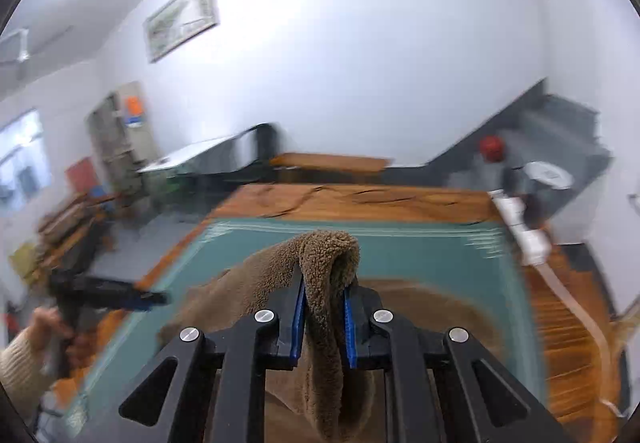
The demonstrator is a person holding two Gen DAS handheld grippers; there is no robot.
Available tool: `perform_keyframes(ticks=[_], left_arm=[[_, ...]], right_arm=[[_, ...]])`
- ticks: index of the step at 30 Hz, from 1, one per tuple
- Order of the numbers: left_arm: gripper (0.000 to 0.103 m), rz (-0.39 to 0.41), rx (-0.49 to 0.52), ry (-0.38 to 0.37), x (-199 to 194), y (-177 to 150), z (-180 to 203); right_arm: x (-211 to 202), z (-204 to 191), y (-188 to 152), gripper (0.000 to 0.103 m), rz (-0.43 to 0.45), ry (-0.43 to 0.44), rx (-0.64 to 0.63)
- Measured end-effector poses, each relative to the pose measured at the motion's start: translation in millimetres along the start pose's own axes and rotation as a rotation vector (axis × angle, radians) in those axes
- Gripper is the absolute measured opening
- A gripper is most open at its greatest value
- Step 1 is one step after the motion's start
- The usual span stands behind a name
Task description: Fold clothes
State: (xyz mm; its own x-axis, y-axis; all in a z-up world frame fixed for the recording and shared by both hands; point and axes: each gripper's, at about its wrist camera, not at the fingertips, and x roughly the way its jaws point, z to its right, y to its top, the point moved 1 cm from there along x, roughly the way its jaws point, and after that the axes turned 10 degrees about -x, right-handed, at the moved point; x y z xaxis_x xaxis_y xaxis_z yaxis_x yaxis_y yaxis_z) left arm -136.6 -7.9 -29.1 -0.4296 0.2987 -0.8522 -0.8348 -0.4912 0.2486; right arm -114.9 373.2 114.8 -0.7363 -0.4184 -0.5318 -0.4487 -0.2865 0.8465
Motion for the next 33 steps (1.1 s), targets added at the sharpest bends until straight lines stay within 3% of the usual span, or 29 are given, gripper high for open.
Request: perform_keyframes(ticks=[6,10,15,16,17,18,19,20,22,24,28,33], left_arm=[[0.080,-0.014,0.040,0.090,40,3,7],[0.080,-0.013,0.080,0.213,70,7,8],[0.080,-0.018,0.055,0.253,88,14,0],[0.080,-0.017,0.054,0.257,89,14,0],[0.080,-0.012,0.060,0.265,88,14,1],[0.080,-0.006,0.067,0.274,87,14,2],[0.080,0.000,0.075,0.283,86,15,4],[0.080,0.007,0.081,0.288,83,15,5],[0.080,0.025,0.088,0.287,75,16,8],[0.080,0.043,0.086,0.263,66,19,14],[0.080,0.066,0.116,0.192,57,28,40],[0.080,0.005,0.212,0.164,90,44,82]], right_arm=[[36,47,-55,0.017,-0.193,-0.039,0.110],[46,55,-79,0.017,-0.253,-0.021,0.150],[43,72,-94,0.020,-0.307,-0.079,0.199],[46,76,-97,0.025,-0.333,-0.094,0.209],[48,78,-99,0.042,-0.351,-0.133,0.195],[49,79,-101,0.067,-0.367,-0.175,0.178],[51,80,-104,0.076,-0.384,-0.217,0.160],[48,79,-104,0.082,-0.378,-0.241,0.151],[40,78,-104,0.082,-0.359,-0.283,0.134],[33,71,-100,0.082,-0.318,-0.252,0.125],[37,42,-96,0.082,-0.284,-0.110,0.070],[65,19,-114,0.082,-0.364,-0.029,0.050]])
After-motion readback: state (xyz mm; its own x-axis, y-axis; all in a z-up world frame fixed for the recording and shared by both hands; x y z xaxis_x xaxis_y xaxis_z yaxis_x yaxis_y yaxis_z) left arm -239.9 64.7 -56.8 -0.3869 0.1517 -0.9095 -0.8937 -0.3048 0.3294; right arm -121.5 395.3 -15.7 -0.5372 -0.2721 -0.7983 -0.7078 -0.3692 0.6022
